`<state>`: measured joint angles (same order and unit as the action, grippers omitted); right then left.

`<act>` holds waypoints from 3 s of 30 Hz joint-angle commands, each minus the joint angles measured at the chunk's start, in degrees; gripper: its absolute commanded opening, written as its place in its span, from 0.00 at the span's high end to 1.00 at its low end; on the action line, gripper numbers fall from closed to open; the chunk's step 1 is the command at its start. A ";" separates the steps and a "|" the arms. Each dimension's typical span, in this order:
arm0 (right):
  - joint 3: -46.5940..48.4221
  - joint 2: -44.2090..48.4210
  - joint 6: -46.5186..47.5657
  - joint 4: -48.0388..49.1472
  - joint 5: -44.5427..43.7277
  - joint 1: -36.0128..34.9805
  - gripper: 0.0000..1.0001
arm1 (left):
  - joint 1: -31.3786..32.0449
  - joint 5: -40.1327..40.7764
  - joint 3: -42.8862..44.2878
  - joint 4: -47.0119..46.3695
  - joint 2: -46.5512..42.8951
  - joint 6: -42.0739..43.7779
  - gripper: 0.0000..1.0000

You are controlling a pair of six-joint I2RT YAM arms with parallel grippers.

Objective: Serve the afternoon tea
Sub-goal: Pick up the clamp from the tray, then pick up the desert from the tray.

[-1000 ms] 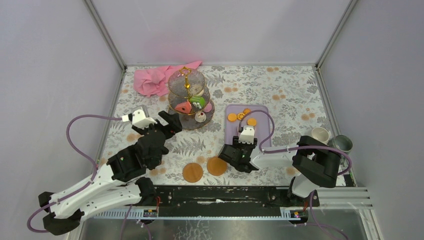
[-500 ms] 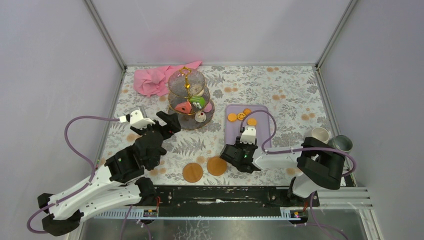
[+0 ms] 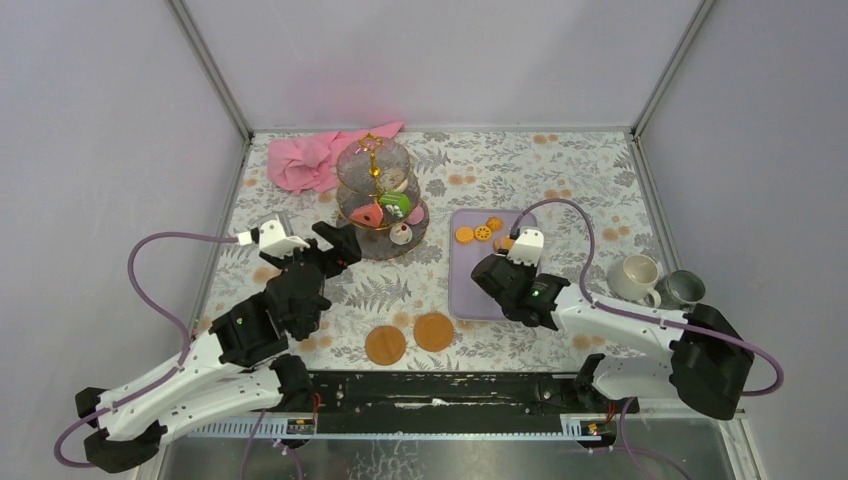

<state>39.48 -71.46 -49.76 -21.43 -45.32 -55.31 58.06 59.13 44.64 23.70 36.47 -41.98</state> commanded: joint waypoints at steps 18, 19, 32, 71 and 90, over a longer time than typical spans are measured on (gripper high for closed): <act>4.99 -3.46 13.28 2.44 12.64 10.87 0.52 | -0.18 0.93 -2.34 -10.07 0.44 5.42 0.06; 4.99 -3.55 13.59 2.71 13.22 10.83 0.52 | -0.17 0.93 -2.39 -10.16 0.52 5.41 0.06; 5.45 -6.28 15.05 3.95 13.57 10.98 0.50 | -0.15 0.97 -2.46 -10.73 1.13 5.37 0.06; 7.17 -5.45 19.34 4.62 13.87 12.72 0.68 | -0.42 3.50 -0.05 -6.48 -0.51 3.96 0.05; 18.98 1.46 22.15 -1.67 13.89 6.35 0.70 | -0.43 8.39 4.43 -1.21 0.00 1.54 0.05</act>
<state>50.98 -71.77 -29.74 -21.89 -30.33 -46.06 58.06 64.47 46.65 20.47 35.90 -38.94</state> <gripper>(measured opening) 0.426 0.949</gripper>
